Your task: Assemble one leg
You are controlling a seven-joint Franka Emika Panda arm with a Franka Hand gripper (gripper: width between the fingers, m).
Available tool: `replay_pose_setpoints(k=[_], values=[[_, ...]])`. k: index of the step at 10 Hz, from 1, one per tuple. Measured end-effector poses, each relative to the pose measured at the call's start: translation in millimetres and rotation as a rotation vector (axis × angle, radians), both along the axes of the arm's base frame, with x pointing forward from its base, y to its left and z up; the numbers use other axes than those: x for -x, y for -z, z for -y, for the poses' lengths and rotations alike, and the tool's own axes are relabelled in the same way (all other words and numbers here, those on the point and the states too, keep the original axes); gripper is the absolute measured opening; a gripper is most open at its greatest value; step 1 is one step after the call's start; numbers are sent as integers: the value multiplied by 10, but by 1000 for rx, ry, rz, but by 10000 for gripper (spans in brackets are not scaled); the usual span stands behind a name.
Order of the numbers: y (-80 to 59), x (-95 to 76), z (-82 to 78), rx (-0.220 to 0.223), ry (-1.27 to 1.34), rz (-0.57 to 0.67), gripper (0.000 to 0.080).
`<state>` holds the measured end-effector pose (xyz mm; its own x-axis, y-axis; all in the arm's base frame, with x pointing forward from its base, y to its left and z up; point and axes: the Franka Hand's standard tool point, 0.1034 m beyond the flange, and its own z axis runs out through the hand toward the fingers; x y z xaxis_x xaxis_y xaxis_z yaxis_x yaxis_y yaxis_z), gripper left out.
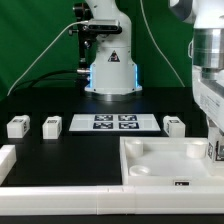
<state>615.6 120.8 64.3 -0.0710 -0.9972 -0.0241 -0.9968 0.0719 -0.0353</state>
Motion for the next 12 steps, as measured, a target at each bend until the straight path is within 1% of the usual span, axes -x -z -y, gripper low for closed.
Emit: replay_pose_setpoints(k=[1, 2, 4, 7, 9, 11, 12], values=[[1, 0, 1, -2, 32, -1, 292], [-1, -1, -1, -10, 152, -3, 292], [-11, -3, -21, -14, 240, -1, 292], [-17, -6, -16, -3, 280, 10, 293], [-10, -13, 19, -1, 294, 15, 293], [-7, -12, 28, 8, 222, 18, 299], [-1, -8, 27, 9, 219, 17, 527]])
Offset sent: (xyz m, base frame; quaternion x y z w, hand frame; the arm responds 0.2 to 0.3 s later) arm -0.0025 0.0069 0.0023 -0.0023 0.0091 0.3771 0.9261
